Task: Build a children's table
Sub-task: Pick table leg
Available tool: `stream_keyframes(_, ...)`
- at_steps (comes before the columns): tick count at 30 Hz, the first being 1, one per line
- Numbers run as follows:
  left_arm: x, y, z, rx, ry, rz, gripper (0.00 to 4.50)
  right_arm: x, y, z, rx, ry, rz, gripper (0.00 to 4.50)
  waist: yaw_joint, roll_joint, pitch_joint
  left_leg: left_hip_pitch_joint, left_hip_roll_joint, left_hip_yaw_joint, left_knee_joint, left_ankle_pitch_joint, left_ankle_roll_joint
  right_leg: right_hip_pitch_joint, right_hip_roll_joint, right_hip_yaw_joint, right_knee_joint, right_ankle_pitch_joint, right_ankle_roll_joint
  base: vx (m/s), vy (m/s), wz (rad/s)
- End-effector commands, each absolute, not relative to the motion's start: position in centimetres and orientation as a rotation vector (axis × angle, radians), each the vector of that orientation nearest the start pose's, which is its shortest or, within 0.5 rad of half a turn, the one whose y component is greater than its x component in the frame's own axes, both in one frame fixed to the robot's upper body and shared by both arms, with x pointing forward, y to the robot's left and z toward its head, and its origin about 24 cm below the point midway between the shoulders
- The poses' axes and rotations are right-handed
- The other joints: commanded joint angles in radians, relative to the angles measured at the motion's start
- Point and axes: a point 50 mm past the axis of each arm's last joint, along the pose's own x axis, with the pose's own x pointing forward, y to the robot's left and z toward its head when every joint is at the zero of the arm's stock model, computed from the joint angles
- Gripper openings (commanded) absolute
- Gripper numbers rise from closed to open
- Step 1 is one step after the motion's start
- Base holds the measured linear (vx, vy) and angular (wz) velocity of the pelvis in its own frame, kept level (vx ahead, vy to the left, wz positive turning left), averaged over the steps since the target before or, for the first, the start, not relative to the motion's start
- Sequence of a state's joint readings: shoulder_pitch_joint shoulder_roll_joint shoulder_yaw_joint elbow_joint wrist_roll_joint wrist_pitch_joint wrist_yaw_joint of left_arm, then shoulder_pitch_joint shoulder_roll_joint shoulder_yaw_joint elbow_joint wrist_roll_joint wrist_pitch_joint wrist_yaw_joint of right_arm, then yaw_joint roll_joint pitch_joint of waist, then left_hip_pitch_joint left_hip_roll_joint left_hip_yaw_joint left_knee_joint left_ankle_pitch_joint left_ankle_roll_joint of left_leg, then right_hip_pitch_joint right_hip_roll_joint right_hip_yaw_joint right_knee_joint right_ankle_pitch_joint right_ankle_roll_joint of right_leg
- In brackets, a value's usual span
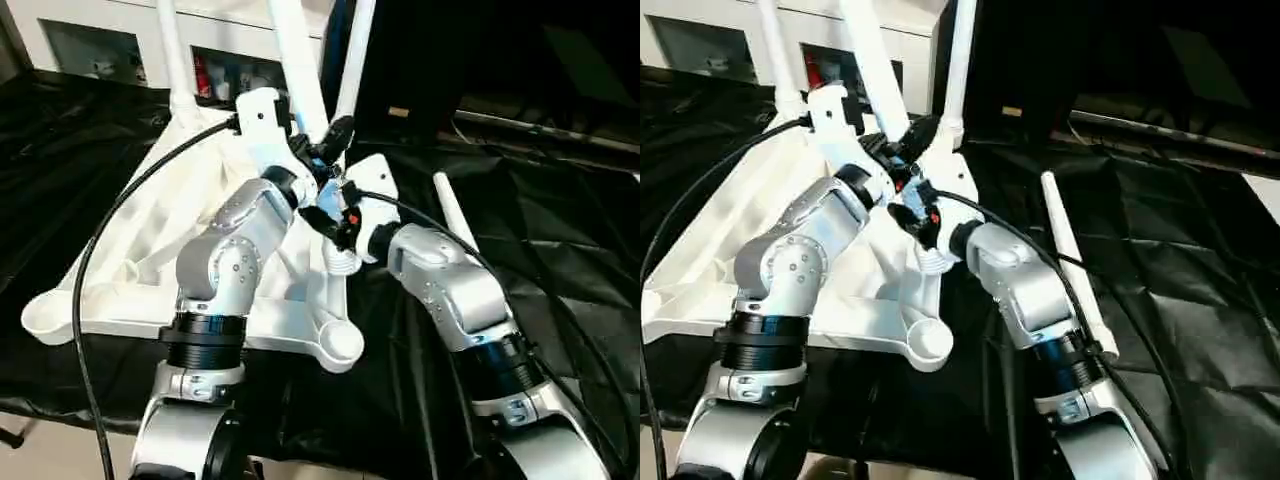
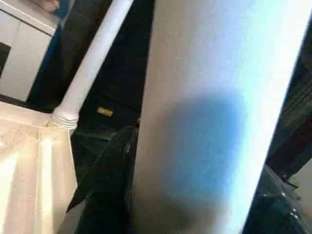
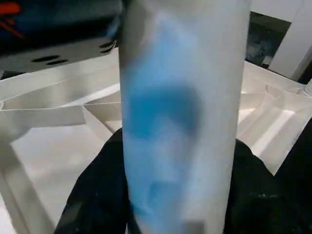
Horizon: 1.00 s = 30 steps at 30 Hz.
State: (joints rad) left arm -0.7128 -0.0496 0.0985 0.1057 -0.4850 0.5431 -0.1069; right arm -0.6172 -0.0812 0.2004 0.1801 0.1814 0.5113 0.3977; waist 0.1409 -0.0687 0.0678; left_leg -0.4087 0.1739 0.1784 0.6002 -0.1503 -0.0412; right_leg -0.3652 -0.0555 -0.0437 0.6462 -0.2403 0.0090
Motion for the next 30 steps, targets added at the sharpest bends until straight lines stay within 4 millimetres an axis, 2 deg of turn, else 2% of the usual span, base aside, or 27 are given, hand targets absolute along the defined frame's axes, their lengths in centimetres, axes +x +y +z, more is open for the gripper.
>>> stream_keyframes(1,34.8,7.2,18.3,-0.442,-0.029,-0.497,2.02,33.6,-6.0,12.9,-0.060,0.106,0.714,1.87,-0.006,0.013,-0.076,0.046,0.063,-0.029,-0.079,-0.196,-0.094,0.025,-0.093,0.045,-0.075,0.008,-0.116,0.000,0.000,0.00)
stream_keyframes(2,34.7,7.4,18.4,-0.441,-0.033,-0.503,1.96,33.6,-6.0,13.1,-0.035,0.103,0.724,1.87,-0.006,0.011,-0.075,0.045,0.063,-0.028,-0.079,-0.196,-0.093,0.025,-0.093,0.046,-0.075,0.008,-0.117,0.000,0.000,0.00)
stream_keyframes(3,34.7,7.5,18.4,-0.439,-0.036,-0.510,1.93,33.6,-6.0,13.2,-0.029,0.098,0.732,2.43,-0.005,0.012,-0.076,0.045,0.063,-0.028,-0.079,-0.195,-0.094,0.025,-0.094,0.045,-0.075,0.005,-0.117,0.000,0.000,0.00)
stream_keyframes(4,34.7,7.5,18.4,-0.439,-0.036,-0.510,1.93,33.6,-6.0,13.2,-0.029,0.098,0.732,2.43,-0.006,0.011,-0.076,0.046,0.063,-0.027,-0.078,-0.194,-0.093,0.025,-0.093,0.046,-0.075,0.006,-0.118,0.000,0.000,0.00)
stream_keyframes(7,34.1,7.8,19.0,-0.449,-0.034,-0.656,1.88,33.7,-6.7,14.0,0.093,0.125,0.817,2.74,-0.006,0.012,-0.076,0.046,0.060,-0.026,-0.077,-0.199,-0.087,0.024,-0.093,0.045,-0.072,0.004,-0.127,0.000,0.000,0.00)
stream_keyframes(9,33.8,8.0,19.4,-0.455,-0.030,-0.714,1.87,33.5,-7.0,14.1,0.111,0.155,0.882,2.85,-0.005,0.017,-0.078,0.047,0.061,-0.027,-0.076,-0.191,-0.086,0.023,-0.090,0.043,-0.068,0.021,-0.136,0.000,0.000,0.00)
stream_keyframes(12,32.8,8.5,20.7,-0.481,-0.016,-0.889,1.86,33.0,-8.3,14.6,0.112,0.232,1.037,3.03,-0.002,0.017,-0.076,0.045,0.060,-0.025,-0.075,-0.177,-0.084,0.025,-0.087,0.042,-0.067,0.039,-0.145,0.000,0.000,0.00)
stream_keyframes(13,32.6,8.6,20.9,-0.486,-0.012,-0.927,1.86,32.8,-8.8,14.7,0.119,0.264,1.073,3.04,-0.001,0.012,-0.077,0.046,0.057,-0.024,-0.072,-0.169,-0.081,0.030,-0.088,0.041,-0.065,0.037,-0.150,0.000,0.000,0.00)
stream_keyframes(16,31.9,8.8,21.3,-0.445,0.012,-1.059,1.85,32.5,-9.5,15.0,0.147,0.307,1.129,3.04,0.000,0.010,-0.074,0.041,0.057,-0.021,-0.073,-0.159,-0.075,0.028,-0.090,0.045,-0.071,0.010,-0.154,0.000,0.000,0.00)
stream_keyframes(17,31.8,8.9,21.3,-0.425,0.018,-1.087,1.85,32.4,-9.6,15.1,0.151,0.310,1.145,3.04,0.001,0.011,-0.076,0.045,0.056,-0.021,-0.073,-0.163,-0.072,0.027,-0.091,0.044,-0.073,-0.012,-0.157,0.000,0.000,0.00)
stream_keyframes(18,31.6,9.0,21.5,-0.397,0.020,-1.118,1.85,32.2,-9.7,15.2,0.146,0.317,1.177,3.04,0.000,0.012,-0.076,0.043,0.058,-0.022,-0.074,-0.162,-0.075,0.028,-0.091,0.044,-0.072,-0.022,-0.159,0.000,0.000,0.00)
stream_keyframes(22,31.4,9.1,21.8,-0.376,0.026,-1.160,1.85,31.6,-9.9,15.2,0.112,0.332,1.235,3.04,0.002,0.012,-0.074,0.047,0.060,-0.022,-0.076,-0.170,-0.084,0.026,-0.091,0.043,-0.072,-0.030,-0.160,0.000,0.000,0.00)
stream_keyframes(23,31.4,9.2,22.0,-0.367,0.031,-1.180,1.85,31.2,-9.9,15.2,0.117,0.352,1.270,2.78,0.003,0.012,-0.075,0.046,0.060,-0.022,-0.075,-0.169,-0.086,0.026,-0.092,0.044,-0.071,-0.029,-0.163,0.000,0.000,0.00)
stream_keyframes(25,31.4,9.3,22.1,-0.366,0.033,-1.191,1.85,31.1,-9.8,15.2,0.131,0.364,1.277,2.66,0.003,0.011,-0.075,0.046,0.059,-0.021,-0.075,-0.167,-0.085,0.025,-0.091,0.044,-0.070,-0.031,-0.167,0.000,0.000,0.00)
stream_keyframes(29,31.5,9.3,22.2,-0.372,0.036,-1.209,1.85,31.0,-9.5,15.0,0.148,0.376,1.270,2.28,0.003,0.017,-0.077,0.046,0.060,-0.022,-0.074,-0.169,-0.092,0.025,-0.094,0.043,-0.070,-0.028,-0.178,0.000,0.000,0.00)
stream_keyframes(30,31.5,9.3,22.2,-0.374,0.035,-1.211,1.85,31.0,-9.4,15.0,0.151,0.374,1.269,2.20,0.003,0.015,-0.077,0.046,0.060,-0.022,-0.074,-0.170,-0.095,0.025,-0.093,0.043,-0.070,-0.024,-0.176,0.000,0.000,0.00)
